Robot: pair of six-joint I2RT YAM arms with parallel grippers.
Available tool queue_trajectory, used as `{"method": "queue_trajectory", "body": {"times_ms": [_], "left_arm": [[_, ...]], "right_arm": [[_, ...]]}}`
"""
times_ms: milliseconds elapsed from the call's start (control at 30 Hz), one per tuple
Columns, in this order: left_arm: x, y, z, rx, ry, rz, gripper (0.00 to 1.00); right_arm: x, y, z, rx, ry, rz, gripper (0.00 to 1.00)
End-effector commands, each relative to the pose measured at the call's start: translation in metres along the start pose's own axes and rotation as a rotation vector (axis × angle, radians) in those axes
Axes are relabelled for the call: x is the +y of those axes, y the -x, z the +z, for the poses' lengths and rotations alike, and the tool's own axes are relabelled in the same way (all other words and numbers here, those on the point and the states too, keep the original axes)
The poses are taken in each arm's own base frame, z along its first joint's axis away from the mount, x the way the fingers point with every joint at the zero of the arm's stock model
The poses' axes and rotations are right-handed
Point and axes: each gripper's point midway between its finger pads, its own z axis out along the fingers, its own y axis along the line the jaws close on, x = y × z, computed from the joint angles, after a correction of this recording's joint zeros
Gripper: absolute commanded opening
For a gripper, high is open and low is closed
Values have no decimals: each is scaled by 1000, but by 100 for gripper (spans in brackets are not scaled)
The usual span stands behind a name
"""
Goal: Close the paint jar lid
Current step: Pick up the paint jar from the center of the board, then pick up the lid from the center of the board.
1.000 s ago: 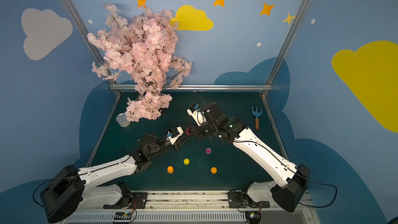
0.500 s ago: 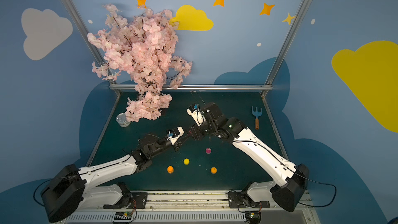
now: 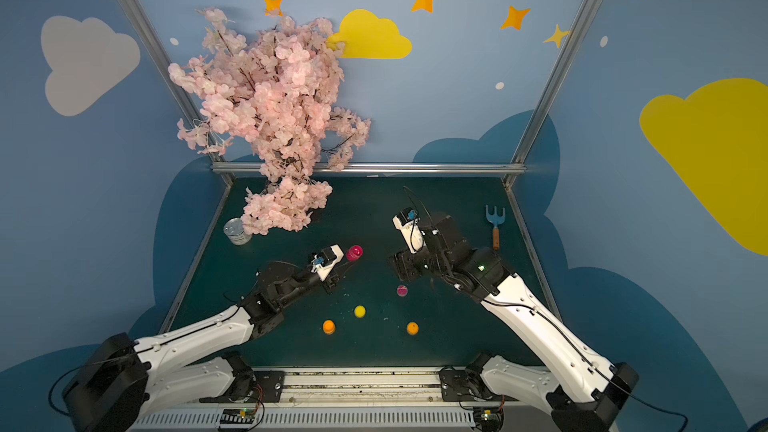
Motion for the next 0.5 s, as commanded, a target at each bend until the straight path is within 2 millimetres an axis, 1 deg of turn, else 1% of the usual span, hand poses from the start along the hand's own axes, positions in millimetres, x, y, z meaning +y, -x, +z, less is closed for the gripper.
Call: {"method": "queue_trajectory", "body": {"times_ms": [0, 67, 167, 267, 333, 467], "left_arm": [[-4, 2, -16, 14, -30, -1, 23], [-8, 9, -27, 7, -48, 10, 23], [-11, 20, -46, -11, -58, 13, 24], [-12, 35, -65, -46, -57, 19, 25], [-14, 41, -74, -56, -68, 22, 25], [-17, 51, -84, -90, -78, 29, 25]], "right_arm": [[-28, -41, 20, 134, -112, 65, 62], [-39, -61, 37, 194, -154, 90, 58], [-51, -83, 62, 263, -201, 128, 55], [-60, -101, 81, 335, -251, 162, 54], [-65, -110, 91, 396, -281, 168, 53], [-67, -126, 115, 500, -296, 126, 48]]}}
